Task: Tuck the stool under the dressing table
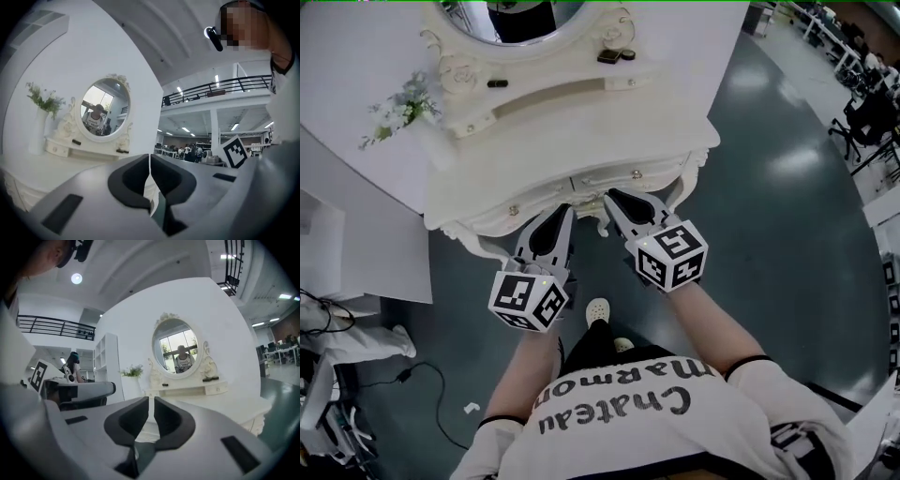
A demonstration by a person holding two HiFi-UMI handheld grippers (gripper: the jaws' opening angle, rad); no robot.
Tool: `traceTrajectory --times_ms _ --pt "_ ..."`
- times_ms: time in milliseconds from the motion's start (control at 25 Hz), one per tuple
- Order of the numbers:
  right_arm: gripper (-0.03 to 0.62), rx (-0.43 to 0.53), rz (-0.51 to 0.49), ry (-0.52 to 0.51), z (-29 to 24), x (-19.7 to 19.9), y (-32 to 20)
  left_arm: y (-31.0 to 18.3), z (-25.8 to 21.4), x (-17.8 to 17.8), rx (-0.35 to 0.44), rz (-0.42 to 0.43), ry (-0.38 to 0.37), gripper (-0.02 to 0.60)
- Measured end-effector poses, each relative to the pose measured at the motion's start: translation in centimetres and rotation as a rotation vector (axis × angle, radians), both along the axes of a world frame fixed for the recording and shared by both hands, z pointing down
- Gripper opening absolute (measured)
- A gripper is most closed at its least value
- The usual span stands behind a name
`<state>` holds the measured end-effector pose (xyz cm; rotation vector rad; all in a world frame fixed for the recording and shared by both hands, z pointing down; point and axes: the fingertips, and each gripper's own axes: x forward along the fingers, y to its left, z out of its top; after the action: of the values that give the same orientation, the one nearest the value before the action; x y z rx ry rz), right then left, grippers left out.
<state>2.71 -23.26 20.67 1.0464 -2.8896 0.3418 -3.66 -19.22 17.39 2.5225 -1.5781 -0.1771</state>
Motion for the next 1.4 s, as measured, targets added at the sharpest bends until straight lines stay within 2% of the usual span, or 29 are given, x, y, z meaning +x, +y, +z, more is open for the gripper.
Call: traceTrajectory --times_ms 200,520,960,1400 --pt "0.052 0.134 -0.025 -0.069 -8.8 1.2 3.5 3.0 -5.5 0.8 0.067 0.03 -0.016 0.032" --pt "0.054 0.23 0.026 -0.157 -17.3 4.2 6.2 6.2 -12.3 1.7 0.161 0.098 -0.018 0.031" --pt "0.054 0.229 0.062 -0.135 -19.4 4.0 7.0 8.4 -15.9 -0.9 0.2 0.101 -0.03 0.031" --pt "0.054 0.2 0.069 -0.112 -19.4 0.7 8.6 9.6 -16.0 -4.2 0.165 0.107 -0.038 0.031"
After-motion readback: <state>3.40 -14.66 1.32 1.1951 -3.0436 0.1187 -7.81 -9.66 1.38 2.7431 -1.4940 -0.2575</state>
